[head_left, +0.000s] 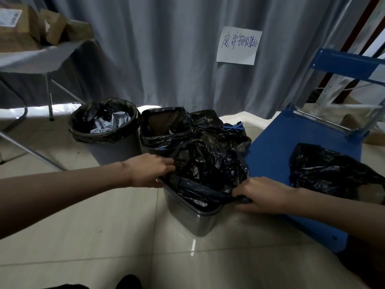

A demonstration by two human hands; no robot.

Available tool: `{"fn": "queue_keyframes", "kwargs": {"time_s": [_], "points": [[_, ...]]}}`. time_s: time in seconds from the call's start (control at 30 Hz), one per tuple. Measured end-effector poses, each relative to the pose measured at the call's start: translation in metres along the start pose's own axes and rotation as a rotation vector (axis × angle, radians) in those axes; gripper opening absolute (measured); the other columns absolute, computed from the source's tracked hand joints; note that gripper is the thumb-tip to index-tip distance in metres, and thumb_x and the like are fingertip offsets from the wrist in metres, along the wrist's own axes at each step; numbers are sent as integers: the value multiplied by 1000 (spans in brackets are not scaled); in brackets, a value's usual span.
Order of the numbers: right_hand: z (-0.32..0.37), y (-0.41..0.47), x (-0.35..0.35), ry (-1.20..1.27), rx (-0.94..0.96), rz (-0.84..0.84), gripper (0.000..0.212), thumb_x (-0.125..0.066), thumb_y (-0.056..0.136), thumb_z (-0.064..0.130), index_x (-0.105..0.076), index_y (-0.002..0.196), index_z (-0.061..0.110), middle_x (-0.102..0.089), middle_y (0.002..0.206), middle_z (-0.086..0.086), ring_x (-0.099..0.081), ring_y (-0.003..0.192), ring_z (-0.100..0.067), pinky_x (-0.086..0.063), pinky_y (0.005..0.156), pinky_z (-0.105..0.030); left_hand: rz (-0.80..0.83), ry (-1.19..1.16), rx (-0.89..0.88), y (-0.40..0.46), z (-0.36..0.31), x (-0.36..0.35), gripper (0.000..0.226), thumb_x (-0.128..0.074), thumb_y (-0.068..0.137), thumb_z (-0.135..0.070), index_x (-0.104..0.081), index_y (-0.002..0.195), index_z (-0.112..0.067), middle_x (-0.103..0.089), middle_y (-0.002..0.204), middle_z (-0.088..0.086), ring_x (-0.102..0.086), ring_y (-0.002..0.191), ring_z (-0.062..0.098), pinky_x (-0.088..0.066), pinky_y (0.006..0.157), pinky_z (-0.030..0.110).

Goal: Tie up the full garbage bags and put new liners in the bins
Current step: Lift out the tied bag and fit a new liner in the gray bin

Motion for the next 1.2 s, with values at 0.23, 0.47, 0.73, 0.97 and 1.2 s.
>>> {"fn": "queue_keyframes", "kwargs": {"time_s": [0.23, 0.47, 0.73, 0.97, 1.2], "points": [[11, 4, 3, -4, 126, -214, 32, -48, 100, 41, -47, 130, 31, -51, 122, 13, -51, 106, -9, -35, 91, -20, -191, -151, -82, -10, -2, -9, 41, -57, 89, -51, -45, 119, -24, -48, 115, -6, -49, 104, 14, -50, 73, 32], [20, 10, 3, 42, 252, -218, 7, -52, 96, 26, -47, 99, 29, -57, 94, 15, -51, 80, -8, -42, 81, -20, -366, -41, -317, -18, -12, -5, 9, -58, 92, -32, -57, 96, -24, -54, 93, -7, -51, 85, 14, -40, 73, 27], [21, 20, -19, -191, 503, -127, 22, -60, 90, 27, -67, 108, 35, -65, 94, 17, -57, 83, -5, -44, 81, -20, -401, 235, -501, -18, -22, -20, 18, -58, 94, -15, -61, 78, -20, -57, 81, -2, -52, 83, 20, -37, 73, 30], [17, 30, -38, -417, 439, 42, 38, -43, 91, 17, -61, 123, 24, -67, 111, 6, -62, 99, -21, -49, 92, -37, -354, 455, -543, -12, -30, -31, 22, -62, 87, -10, -64, 67, -18, -56, 72, -2, -46, 84, 23, -30, 78, 33], [26, 27, -38, -559, 414, 181, 30, -43, 93, 19, -66, 110, 18, -66, 101, 2, -57, 91, -20, -39, 95, -35, -319, 504, -589, -7, -44, -30, 21, -64, 83, -7, -64, 66, -19, -57, 73, -1, -48, 81, 24, -31, 79, 32]]}}
Point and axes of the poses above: each hand's wrist, its own y-axis towards the middle knuckle, its own x-axis out of the back of the hand, z = x × y, the point moved 3 cm from there along y, towards the middle knuckle
